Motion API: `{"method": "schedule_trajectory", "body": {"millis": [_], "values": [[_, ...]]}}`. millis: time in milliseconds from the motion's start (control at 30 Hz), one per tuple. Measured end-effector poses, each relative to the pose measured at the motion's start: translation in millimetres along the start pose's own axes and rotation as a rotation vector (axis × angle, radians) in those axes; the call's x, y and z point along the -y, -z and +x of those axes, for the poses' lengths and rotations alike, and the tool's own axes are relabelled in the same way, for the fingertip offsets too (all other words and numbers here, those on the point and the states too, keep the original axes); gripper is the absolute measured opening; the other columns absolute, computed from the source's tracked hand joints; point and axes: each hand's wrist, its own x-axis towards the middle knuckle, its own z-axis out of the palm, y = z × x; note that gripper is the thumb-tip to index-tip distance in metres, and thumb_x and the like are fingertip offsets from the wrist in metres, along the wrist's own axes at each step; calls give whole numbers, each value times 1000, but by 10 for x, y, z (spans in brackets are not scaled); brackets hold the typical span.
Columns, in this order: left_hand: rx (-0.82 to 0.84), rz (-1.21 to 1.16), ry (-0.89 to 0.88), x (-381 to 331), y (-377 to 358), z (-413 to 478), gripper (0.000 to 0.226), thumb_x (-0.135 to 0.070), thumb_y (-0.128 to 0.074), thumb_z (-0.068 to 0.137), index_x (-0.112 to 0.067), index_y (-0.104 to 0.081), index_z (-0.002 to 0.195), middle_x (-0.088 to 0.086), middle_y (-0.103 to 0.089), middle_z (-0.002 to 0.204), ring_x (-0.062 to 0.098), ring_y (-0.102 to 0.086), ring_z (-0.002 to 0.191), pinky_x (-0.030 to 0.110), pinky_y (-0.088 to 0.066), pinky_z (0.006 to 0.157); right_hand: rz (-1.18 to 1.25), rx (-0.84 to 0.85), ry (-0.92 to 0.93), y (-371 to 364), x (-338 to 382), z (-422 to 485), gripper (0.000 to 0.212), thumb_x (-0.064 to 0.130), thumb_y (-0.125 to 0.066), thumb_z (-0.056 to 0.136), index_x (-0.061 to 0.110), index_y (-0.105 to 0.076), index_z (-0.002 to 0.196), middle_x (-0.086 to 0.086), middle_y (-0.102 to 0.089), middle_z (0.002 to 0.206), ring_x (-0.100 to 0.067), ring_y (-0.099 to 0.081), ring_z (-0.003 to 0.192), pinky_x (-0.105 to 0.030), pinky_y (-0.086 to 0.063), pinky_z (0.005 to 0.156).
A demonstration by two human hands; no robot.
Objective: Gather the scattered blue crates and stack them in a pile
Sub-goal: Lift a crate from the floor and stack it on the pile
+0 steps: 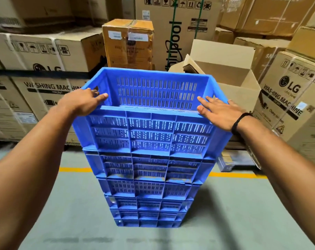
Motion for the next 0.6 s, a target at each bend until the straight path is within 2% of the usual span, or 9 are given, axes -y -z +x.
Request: {"method": "schedule_trajectory", "body": {"millis": [100,200,367,533,600], "values": [[-19,13,-4,-56,8,0,73,-72,-16,87,-28,-45,138,0,-37,150,22,-33,139,44,-31,110,16,8,-22,25,-43,68,103,90,15,57,44,-4,147,3,-12,159,-16,-8,147,-49,-6,117],[-5,-3,24,-68,9,-62,75,-72,-17,87,-24,-43,139,6,-37,150,26,-36,137,44,-32,110,8,14,-17,17,-16,49,94,85,9,65,43,-6,147,7,-12,158,-15,-8,147,-49,-4,118],[-16,24,8,-126,16,-116,69,-67,-18,90,-24,-47,135,8,-43,146,32,-45,128,45,-38,104,30,60,-38,73,-42,65,97,87,7,61,44,-7,147,7,-11,159,-14,-6,147,-49,-2,118],[-68,-7,31,-135,19,-150,74,-73,-17,86,-28,-42,139,0,-40,149,29,-43,131,46,-38,103,62,48,-48,62,-28,77,96,91,4,62,47,-11,145,9,-16,158,-13,-7,147,-48,-2,117],[-123,-16,52,-176,14,-187,70,-72,-21,87,-29,-46,137,4,-49,142,32,-49,124,45,-41,98,100,37,-63,59,-21,38,95,91,2,63,47,-14,145,10,-19,157,-13,-8,147,-48,-3,118]]}}
